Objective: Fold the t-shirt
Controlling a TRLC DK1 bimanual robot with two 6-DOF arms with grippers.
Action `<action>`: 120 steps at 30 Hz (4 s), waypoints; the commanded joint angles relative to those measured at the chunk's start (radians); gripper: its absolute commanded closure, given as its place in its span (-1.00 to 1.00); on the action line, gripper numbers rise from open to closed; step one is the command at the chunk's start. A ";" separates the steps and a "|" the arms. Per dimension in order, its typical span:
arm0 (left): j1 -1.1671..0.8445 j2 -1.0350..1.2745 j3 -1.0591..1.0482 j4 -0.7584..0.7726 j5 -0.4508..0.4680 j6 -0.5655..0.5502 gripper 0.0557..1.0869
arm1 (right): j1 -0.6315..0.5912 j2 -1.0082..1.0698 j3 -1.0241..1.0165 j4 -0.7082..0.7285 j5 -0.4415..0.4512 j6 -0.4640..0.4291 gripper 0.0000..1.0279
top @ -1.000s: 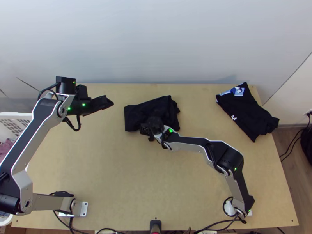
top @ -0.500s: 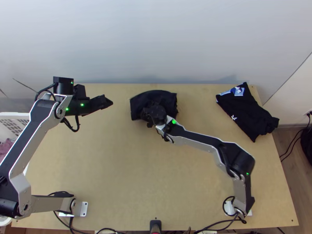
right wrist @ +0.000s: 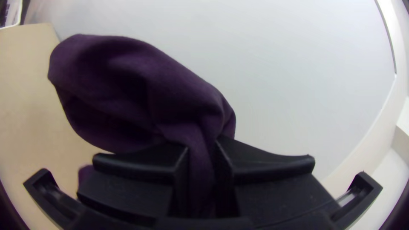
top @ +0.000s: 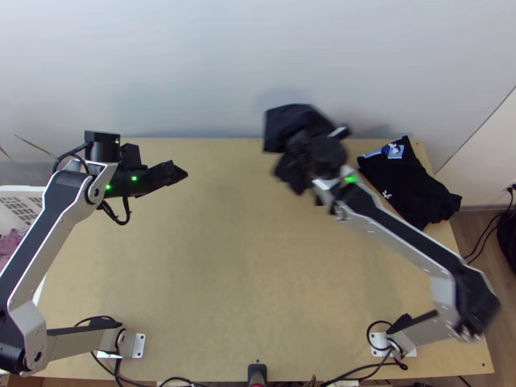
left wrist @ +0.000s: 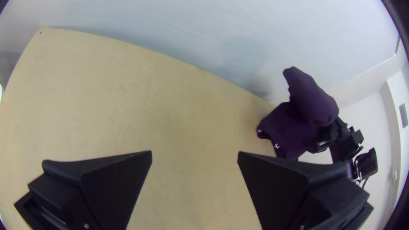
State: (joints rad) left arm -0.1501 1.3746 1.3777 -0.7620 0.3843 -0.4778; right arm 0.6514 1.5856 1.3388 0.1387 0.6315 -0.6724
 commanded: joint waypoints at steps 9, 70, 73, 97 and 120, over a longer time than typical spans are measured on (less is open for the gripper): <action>-0.009 -0.045 -0.049 -0.023 -0.001 -0.022 -0.90 | -0.615 -0.512 -0.285 -0.134 -0.161 0.076 0.95; 0.167 -0.111 -0.126 -0.119 0.021 0.104 -0.90 | -0.750 -0.246 -0.296 -0.488 -0.368 0.504 -0.93; 0.159 -0.117 -0.137 -0.119 0.021 0.094 -0.90 | -0.768 -0.280 -0.225 -0.613 -0.451 0.527 -0.93; 0.119 -0.117 -0.158 -0.117 0.005 0.070 -0.90 | -0.886 0.430 -0.003 -0.490 -0.526 0.777 -0.93; 0.072 -0.292 -0.200 -0.034 -0.300 0.054 -0.90 | -0.648 -0.331 -0.135 -0.461 -0.584 0.720 -0.93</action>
State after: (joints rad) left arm -0.0673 1.1671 1.2194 -0.8234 0.2222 -0.4297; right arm -0.1417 1.4891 1.2934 -0.3298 0.0406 0.0452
